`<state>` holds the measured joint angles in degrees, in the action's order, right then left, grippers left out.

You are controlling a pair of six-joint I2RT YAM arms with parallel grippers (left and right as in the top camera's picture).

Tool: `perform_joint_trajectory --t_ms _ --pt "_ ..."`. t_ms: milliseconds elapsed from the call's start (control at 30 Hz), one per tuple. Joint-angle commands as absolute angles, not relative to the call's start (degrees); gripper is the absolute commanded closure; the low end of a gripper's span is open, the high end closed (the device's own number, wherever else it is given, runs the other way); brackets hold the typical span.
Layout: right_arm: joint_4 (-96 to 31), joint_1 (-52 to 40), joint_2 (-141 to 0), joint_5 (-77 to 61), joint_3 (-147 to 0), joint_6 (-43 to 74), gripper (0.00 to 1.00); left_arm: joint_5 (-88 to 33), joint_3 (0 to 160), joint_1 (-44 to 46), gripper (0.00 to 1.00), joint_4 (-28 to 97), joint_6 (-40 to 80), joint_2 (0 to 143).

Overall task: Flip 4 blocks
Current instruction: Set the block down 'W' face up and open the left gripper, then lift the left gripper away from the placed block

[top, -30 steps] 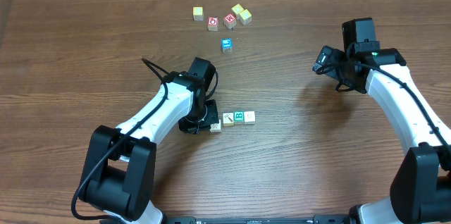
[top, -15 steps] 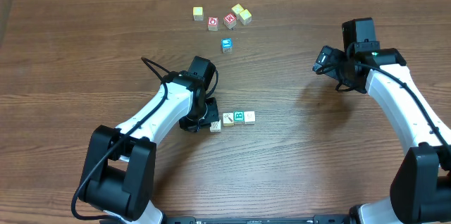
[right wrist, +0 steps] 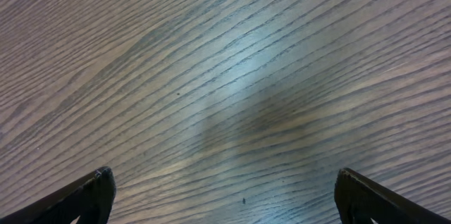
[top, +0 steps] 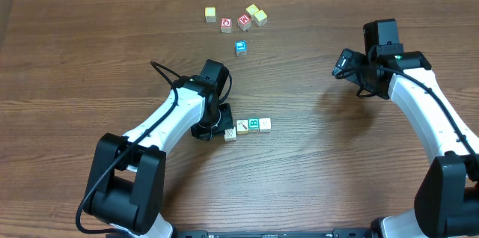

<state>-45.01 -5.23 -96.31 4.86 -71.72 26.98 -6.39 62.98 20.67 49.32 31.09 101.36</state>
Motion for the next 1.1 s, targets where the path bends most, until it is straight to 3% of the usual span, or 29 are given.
perform_joint_trajectory --t_ms 0,400,1067 --pt "-44.66 -5.13 -95.7 5.02 -72.55 26.72 0.0 -5.37 64.01 21.02 0.96 50.54 28.64 100.79" --pt "-44.66 -5.13 -95.7 5.02 -72.55 26.72 0.0 -6.74 68.93 21.69 0.96 65.14 27.2 100.33" --pt "-44.66 -5.13 -95.7 5.02 -72.55 26.72 0.0 -6.63 60.4 26.7 0.96 52.6 32.21 100.38"
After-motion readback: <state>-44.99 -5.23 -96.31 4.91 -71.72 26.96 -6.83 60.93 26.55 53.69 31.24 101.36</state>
